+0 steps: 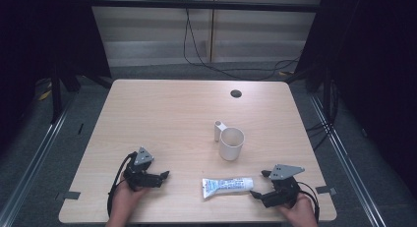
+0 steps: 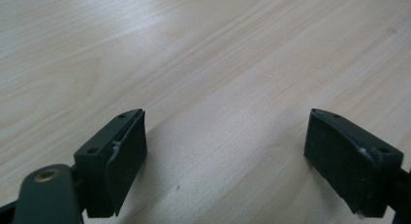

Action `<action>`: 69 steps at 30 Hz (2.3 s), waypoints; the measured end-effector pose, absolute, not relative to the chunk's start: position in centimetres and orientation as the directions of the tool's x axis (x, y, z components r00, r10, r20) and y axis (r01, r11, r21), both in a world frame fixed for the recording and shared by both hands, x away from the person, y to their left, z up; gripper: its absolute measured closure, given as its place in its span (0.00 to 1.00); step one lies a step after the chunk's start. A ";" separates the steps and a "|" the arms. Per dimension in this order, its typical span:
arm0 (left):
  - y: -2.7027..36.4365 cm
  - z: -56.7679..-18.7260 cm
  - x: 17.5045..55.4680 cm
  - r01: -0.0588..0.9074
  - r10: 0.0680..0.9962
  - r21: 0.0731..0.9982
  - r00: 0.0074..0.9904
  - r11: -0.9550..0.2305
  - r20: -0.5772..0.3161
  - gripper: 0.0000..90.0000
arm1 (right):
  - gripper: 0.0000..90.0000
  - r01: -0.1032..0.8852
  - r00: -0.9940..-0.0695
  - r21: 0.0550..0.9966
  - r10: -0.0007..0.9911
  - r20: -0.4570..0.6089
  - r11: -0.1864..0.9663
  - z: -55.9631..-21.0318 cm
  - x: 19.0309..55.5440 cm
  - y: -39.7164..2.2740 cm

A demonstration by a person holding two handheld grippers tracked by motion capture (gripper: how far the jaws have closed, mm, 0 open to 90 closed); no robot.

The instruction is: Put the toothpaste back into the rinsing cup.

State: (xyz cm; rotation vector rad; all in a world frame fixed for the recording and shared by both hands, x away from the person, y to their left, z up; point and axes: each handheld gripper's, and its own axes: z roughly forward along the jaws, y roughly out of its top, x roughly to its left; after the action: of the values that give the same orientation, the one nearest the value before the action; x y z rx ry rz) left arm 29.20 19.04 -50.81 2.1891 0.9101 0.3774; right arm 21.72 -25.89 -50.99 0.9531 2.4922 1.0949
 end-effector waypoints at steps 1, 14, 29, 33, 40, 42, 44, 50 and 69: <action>19.0 -50.8 29.2 0.495 0.708 0.720 0.706 -0.486 -0.008 0.17 | 0.18 0.466 -0.751 0.729 0.660 0.027 0.501 -51.0 21.7 -25.9; 19.0 -50.8 29.2 0.496 0.708 0.721 0.706 -0.484 -0.010 0.17 | 0.18 0.471 -0.780 0.693 0.625 0.037 0.546 -49.4 22.0 -25.1; 19.0 -50.8 29.2 0.495 0.707 0.719 0.707 -0.488 -0.007 0.17 | 0.24 0.357 -0.899 0.554 0.438 -0.016 0.752 -46.7 23.6 -19.9; 19.0 -50.8 29.2 0.495 0.708 0.720 0.707 -0.486 -0.008 0.17 | 0.26 0.320 -0.919 0.521 0.393 -0.033 0.791 -46.4 23.8 -18.4; 19.0 -50.8 29.2 0.495 0.707 0.719 0.707 -0.488 -0.007 0.17 | 0.26 0.281 -0.939 0.470 0.341 -0.046 0.837 -46.0 24.2 -16.3; 19.0 -50.8 29.2 0.495 0.707 0.719 0.707 -0.488 -0.007 0.17 | 0.26 0.275 -0.943 0.463 0.330 -0.041 0.843 -45.9 24.4 -15.9; 19.0 -50.8 29.2 0.495 0.707 0.720 0.707 -0.487 -0.008 0.17 | 0.26 0.256 -0.951 0.444 0.306 -0.045 0.859 -46.0 24.7 -15.4; 19.0 -50.8 29.2 0.495 0.707 0.720 0.707 -0.487 -0.008 0.17 | 0.27 0.227 -0.963 0.393 0.266 -0.046 0.891 -46.2 24.9 -13.7; 19.0 -50.8 29.2 0.495 0.707 0.719 0.707 -0.487 -0.008 0.17 | 0.33 0.180 -0.981 0.305 0.195 -0.018 0.935 -46.5 26.3 -10.4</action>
State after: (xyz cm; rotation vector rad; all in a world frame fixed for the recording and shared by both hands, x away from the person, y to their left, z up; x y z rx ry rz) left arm 29.21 19.04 -50.81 2.1883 0.9102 0.3762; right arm 26.31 -10.43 -46.48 0.2955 3.0426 0.4732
